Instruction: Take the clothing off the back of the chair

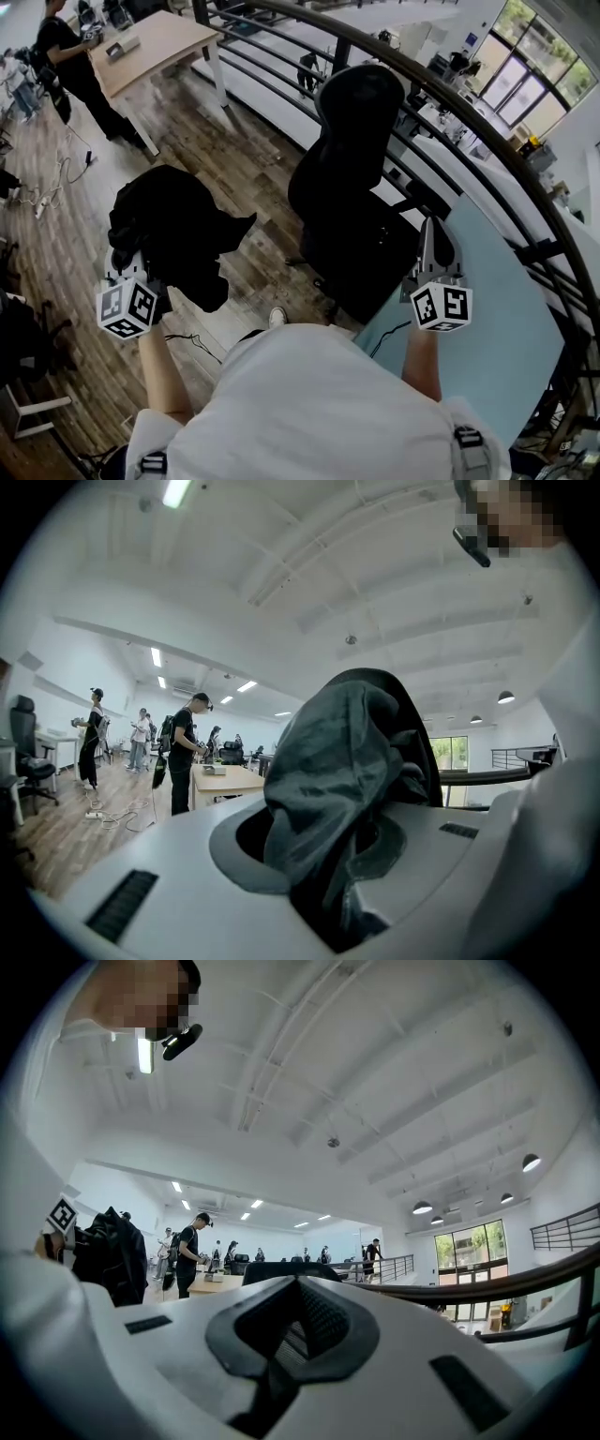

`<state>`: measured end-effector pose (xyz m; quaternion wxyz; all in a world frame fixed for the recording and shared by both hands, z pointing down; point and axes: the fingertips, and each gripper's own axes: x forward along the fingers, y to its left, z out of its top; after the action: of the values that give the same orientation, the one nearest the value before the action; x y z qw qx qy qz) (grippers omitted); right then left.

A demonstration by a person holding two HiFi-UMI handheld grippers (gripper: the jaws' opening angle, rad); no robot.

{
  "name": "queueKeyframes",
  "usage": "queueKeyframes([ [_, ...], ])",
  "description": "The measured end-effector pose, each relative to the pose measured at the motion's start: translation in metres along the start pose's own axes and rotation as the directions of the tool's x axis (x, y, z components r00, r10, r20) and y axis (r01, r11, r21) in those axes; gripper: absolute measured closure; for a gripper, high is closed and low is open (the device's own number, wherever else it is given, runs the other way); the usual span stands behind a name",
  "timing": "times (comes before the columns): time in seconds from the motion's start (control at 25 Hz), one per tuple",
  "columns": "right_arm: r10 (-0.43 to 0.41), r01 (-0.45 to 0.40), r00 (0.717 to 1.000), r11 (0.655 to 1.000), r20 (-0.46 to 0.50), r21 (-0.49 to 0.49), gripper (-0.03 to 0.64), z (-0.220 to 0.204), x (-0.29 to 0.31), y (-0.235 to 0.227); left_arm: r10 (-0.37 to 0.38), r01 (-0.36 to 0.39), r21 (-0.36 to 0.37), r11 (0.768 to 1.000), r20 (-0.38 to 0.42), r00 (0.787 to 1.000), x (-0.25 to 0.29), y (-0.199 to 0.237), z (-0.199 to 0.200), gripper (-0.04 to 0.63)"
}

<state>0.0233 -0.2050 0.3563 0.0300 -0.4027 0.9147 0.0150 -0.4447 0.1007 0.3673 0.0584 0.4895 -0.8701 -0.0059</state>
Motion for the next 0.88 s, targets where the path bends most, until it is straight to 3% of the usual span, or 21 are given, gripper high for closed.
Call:
queueKeyframes([
  [0.52,-0.040,0.040,0.999,0.999,0.007,-0.009,0.597,0.002,0.009,-0.014,-0.009,0.009,-0.001,1.000,0.031,0.999,0.022,-0.006,0.015,0.488],
  [0.88,-0.077,0.078,0.997,0.997,0.005,-0.021,0.597,0.006,-0.003,-0.028,-0.059,0.060,-0.028,0.998,0.030,0.998,0.037,-0.024,0.012,0.487],
])
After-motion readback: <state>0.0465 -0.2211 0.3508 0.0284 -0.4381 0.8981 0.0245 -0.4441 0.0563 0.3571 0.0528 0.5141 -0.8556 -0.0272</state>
